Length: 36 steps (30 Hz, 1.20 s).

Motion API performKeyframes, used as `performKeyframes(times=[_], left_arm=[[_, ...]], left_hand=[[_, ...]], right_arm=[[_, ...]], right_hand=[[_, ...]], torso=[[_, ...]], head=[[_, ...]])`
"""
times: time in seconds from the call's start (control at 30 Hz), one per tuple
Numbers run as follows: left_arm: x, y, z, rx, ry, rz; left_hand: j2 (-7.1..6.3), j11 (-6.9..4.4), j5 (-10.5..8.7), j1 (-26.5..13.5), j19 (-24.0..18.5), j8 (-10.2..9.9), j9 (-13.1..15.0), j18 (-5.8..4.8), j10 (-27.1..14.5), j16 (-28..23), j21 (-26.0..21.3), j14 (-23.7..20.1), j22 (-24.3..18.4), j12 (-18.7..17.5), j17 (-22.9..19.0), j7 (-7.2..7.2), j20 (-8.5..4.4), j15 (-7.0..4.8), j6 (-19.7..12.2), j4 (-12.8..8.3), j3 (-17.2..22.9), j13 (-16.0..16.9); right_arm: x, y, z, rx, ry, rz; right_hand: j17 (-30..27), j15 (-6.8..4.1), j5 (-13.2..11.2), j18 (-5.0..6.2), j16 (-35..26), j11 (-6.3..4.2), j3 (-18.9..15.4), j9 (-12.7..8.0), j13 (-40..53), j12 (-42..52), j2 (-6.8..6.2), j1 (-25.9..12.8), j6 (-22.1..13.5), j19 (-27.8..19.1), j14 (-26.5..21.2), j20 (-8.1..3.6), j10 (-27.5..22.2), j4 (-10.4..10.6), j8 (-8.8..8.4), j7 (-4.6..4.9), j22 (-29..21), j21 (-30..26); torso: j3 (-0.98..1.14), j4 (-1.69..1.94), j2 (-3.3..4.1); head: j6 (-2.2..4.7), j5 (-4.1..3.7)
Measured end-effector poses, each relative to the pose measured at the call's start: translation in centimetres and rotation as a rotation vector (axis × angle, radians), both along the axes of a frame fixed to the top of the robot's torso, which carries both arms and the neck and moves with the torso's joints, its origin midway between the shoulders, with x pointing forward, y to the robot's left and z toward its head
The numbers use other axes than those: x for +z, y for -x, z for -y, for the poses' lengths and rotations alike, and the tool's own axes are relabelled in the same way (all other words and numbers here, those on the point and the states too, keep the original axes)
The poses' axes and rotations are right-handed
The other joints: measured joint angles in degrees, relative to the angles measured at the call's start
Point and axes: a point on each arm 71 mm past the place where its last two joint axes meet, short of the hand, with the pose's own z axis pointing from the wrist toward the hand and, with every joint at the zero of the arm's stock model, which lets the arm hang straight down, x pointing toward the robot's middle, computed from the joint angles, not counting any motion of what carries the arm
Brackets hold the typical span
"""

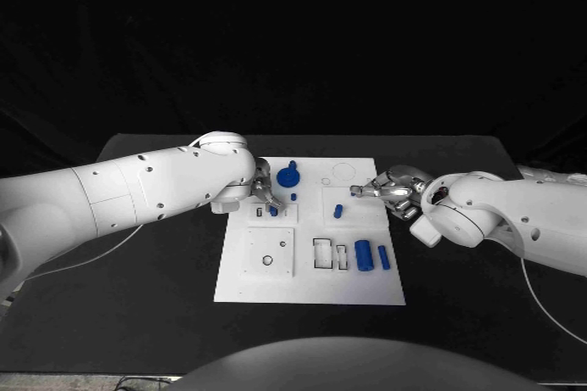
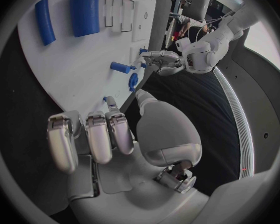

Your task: Assemble the parts on the task board

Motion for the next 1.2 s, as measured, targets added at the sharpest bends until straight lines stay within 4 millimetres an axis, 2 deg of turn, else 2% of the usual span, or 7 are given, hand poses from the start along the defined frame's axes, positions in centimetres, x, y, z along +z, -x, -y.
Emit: performKeyframes(times=[0.13, 0.23, 0.37, 0.5, 0.77, 0.97, 1.2], left_arm=[[0.00, -0.04, -0.05, 0.001, -0.001, 0.000], [0.00, -0.07, -0.08, 0.002, -0.002, 0.001], [0.00, -0.11, -0.13, 0.004, -0.004, 0.002], [0.00, -0.13, -0.16, 0.004, -0.007, 0.004], [0.02, -0.15, -0.17, 0.003, -0.007, 0.008], [0.03, -0.17, -0.18, 0.003, -0.004, 0.011], [0.09, -0.24, -0.33, 0.011, 0.012, 0.020]], left_hand=[[-0.31, 0.00, -1.15, -2.34, 0.00, -0.26, 0.06, 0.00, 0.00, 0.00, 0.00, 0.00, 0.00, 0.00, 0.00, 0.00, 0.00, 0.00, 0.00, -0.02, -1.11, 0.00], [-0.56, 0.00, -2.21, -2.68, 0.00, -0.34, 0.06, 0.00, 0.00, 0.00, 0.00, 0.00, 0.00, 0.00, 0.04, 0.00, 0.00, 0.00, 0.00, 0.00, -1.46, 0.00], [-0.33, 0.00, -2.27, -2.91, 0.00, -0.34, 0.13, 0.00, 0.00, 0.00, 0.00, 0.00, 0.00, 0.00, 0.05, 0.00, 0.00, 0.00, 0.00, 0.00, -1.45, 0.00], [-1.03, 0.00, -2.60, -3.65, 0.00, -0.34, 0.20, 0.00, 0.00, 0.00, 0.00, 0.00, 0.00, 0.00, 0.04, 0.21, 0.00, 0.00, 0.21, 0.11, -2.23, 0.00], [-0.91, 0.00, -2.88, -3.98, 0.00, -0.34, 0.20, 0.00, 0.00, 0.00, 0.00, 0.00, 0.00, 0.00, 0.04, 0.21, 0.00, 0.00, 0.21, 0.08, -2.32, 0.00], [-0.28, 0.00, -2.88, -3.97, 0.00, -0.34, 0.28, 0.00, 0.00, 0.00, 0.00, 0.00, 0.00, 0.00, 0.03, 0.21, 0.00, 0.00, 0.20, 0.08, -2.32, 0.00], [1.42, 0.00, -3.34, -5.40, 0.00, -0.34, 0.59, 0.00, 0.00, 0.00, 0.00, 0.00, 0.00, 0.00, 0.03, 0.34, 0.00, 0.00, 0.33, 0.03, -2.76, 0.00]], right_arm=[[0.00, 0.01, 0.00, 0.000, 0.000, 0.000], [0.00, 0.01, 0.00, 0.000, 0.000, -0.001], [-0.01, 0.01, 0.01, 0.000, 0.000, -0.001], [-0.02, 0.01, 0.01, 0.000, 0.000, -0.001], [-0.02, 0.01, -0.01, 0.001, 0.001, -0.002], [-0.02, 0.01, 0.00, 0.000, 0.001, -0.002], [-0.03, 0.00, 0.03, -0.001, 0.001, -0.002]], right_hand=[[0.00, 0.00, 0.00, 0.00, 0.00, 0.00, 0.00, 0.00, 0.00, 0.00, 0.00, 0.00, 0.00, 0.00, 0.00, 0.00, 0.00, 0.00, 0.00, 0.00, 0.00, 0.00], [0.00, 0.00, 0.00, 0.00, 0.00, 0.00, 0.00, -0.01, 0.00, 0.00, 0.00, 0.00, 0.00, 0.00, 0.00, 0.00, 0.00, 0.00, 0.00, 0.00, 0.00, 0.00], [0.00, 0.00, 0.00, 0.00, 0.00, 0.00, 0.00, -0.01, 0.00, 0.00, 0.00, 0.00, 0.00, 0.00, 0.00, 0.00, 0.00, 0.00, 0.00, 0.00, 0.00, 0.00], [0.00, 0.00, 0.00, 0.00, 0.00, 0.00, 0.00, 0.01, 0.00, 0.00, 0.00, 0.00, 0.00, 0.00, 0.00, 0.00, 0.00, 0.00, 0.00, 0.00, 0.00, 0.00], [0.00, 0.00, 0.00, 0.00, 0.00, 0.00, 0.00, 0.04, 0.00, 0.00, 0.00, 0.00, 0.00, 0.00, 0.00, 0.00, 0.00, 0.00, 0.00, 0.00, -0.01, 0.00], [0.00, 0.00, 0.00, 0.00, 0.00, 0.00, 0.00, 0.04, -0.01, 0.00, 0.00, 0.00, -0.36, 0.00, 0.00, 0.00, 0.00, 0.00, 0.00, -0.07, -0.01, 0.00], [0.04, 0.00, 0.00, 0.00, 0.00, 0.00, 0.00, 0.03, -0.01, 0.00, 0.00, 0.00, -0.36, 0.00, 0.00, 0.00, 0.00, 0.00, 0.00, -0.06, 0.04, 0.00]], torso=[[0.01, 0.00, 0.00], [0.01, 0.01, -0.01], [0.02, 0.02, -0.01], [0.02, 0.02, -0.01], [0.02, 0.01, -0.01], [0.03, 0.01, -0.01], [0.03, 0.01, -0.01]], head=[[-0.02, -0.03], [-0.02, -0.04], [-0.02, -0.05], [0.01, -0.05], [0.03, -0.04], [0.05, -0.04], [0.18, -0.09]])
